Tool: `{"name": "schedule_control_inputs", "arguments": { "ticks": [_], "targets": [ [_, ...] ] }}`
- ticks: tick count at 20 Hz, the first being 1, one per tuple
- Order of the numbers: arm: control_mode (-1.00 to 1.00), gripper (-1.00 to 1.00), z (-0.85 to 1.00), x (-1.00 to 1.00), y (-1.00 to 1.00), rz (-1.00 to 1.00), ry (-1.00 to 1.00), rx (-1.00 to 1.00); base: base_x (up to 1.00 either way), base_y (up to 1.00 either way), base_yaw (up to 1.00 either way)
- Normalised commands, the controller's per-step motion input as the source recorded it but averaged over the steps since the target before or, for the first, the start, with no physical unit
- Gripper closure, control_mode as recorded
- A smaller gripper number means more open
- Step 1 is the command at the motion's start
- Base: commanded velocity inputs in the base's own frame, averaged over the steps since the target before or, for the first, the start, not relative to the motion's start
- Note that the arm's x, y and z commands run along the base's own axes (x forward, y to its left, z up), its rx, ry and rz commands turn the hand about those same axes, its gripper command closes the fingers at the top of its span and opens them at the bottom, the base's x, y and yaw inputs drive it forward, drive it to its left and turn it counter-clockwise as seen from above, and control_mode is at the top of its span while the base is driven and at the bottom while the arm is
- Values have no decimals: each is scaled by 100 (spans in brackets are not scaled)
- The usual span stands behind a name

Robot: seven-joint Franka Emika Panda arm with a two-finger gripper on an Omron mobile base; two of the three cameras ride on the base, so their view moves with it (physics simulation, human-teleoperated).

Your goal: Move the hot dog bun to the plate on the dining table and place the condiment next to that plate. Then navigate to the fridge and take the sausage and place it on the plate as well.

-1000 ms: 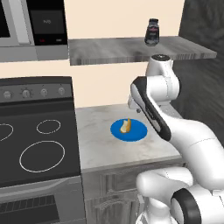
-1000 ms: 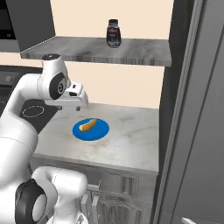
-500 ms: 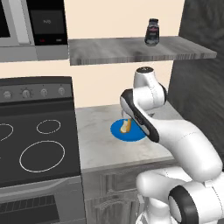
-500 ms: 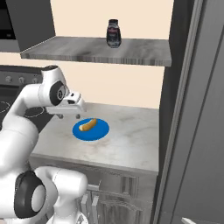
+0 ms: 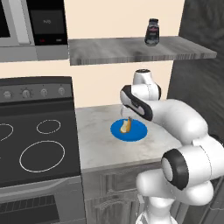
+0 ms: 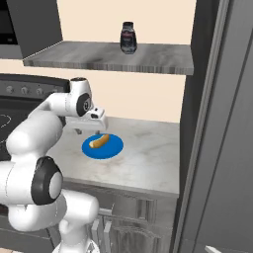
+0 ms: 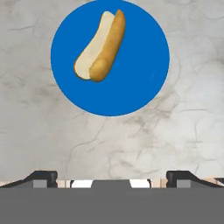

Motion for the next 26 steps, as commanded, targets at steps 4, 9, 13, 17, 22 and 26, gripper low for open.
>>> {"name": "schedule_control_inputs", "arguments": {
  "ticks": [4,9,13,17,22,26],
  "targets": [
    [-100,-100,-29,39,0,-8,1,3,0,0,0],
    [-100,-100,-40,26,0,-5,0,0,0,0,0],
    [-100,-100,-34,26,0,-4,3,0,0,0,0],
    [-100,-100,-38,28,0,-4,4,0,0,0,0],
    [-100,-100,-40,23,0,-2,4,0,0,0,0],
    [-100,-100,-29,30,0,-3,6,0,0,0,0]
  ]
}}
